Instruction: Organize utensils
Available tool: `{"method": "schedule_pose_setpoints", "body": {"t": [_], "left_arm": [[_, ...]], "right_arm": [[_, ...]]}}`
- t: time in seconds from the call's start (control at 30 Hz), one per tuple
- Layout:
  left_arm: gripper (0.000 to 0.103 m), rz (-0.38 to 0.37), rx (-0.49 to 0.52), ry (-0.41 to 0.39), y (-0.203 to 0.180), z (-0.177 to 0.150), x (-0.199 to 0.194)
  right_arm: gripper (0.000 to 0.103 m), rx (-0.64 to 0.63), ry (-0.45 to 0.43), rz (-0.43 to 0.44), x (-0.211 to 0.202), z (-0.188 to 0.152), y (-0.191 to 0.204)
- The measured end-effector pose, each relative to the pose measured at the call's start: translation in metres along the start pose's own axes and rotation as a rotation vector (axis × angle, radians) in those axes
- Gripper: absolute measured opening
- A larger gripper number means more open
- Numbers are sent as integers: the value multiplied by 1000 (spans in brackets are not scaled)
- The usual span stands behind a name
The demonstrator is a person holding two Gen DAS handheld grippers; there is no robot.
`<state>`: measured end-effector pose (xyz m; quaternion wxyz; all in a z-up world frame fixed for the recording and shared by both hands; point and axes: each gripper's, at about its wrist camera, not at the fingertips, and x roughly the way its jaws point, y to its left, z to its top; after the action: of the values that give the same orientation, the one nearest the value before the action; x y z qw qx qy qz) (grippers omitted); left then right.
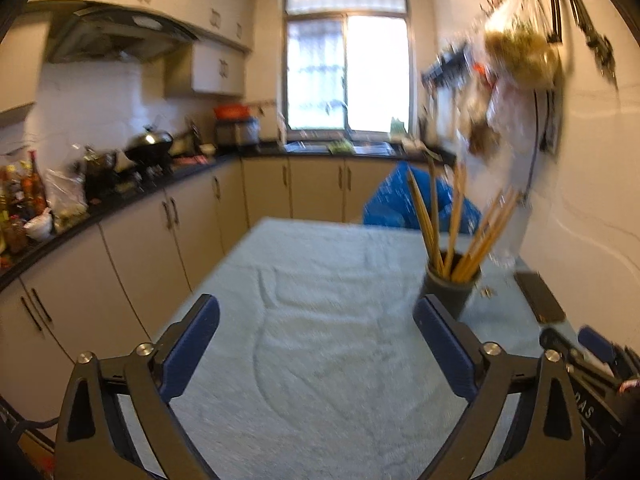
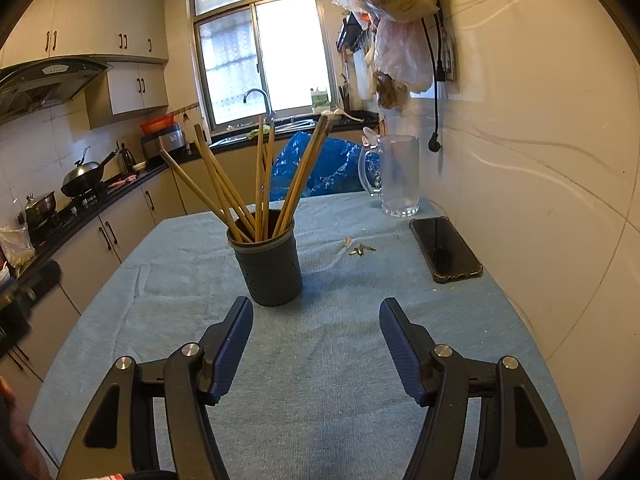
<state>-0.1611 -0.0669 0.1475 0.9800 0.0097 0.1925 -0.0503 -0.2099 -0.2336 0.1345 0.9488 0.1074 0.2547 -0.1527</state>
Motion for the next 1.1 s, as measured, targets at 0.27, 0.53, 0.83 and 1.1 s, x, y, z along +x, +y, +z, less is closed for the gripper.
{"method": "schedule_pose_setpoints", "body": {"t": [0.27, 0.53, 0.83, 1.1], "left_arm": [[103, -19, -1, -26, 5, 3, -21], [103, -91, 49, 95, -6, 0, 7], [103, -231, 74, 103, -46, 63, 73], [103, -269, 167, 124, -102, 89, 135]], "right_arm": [[72, -11, -21, 10, -15, -3, 2], [73, 19, 27, 48, 3, 2, -9], [73, 31, 17, 129, 71, 76, -30], [66, 77, 81, 194, 131, 115, -31]]}}
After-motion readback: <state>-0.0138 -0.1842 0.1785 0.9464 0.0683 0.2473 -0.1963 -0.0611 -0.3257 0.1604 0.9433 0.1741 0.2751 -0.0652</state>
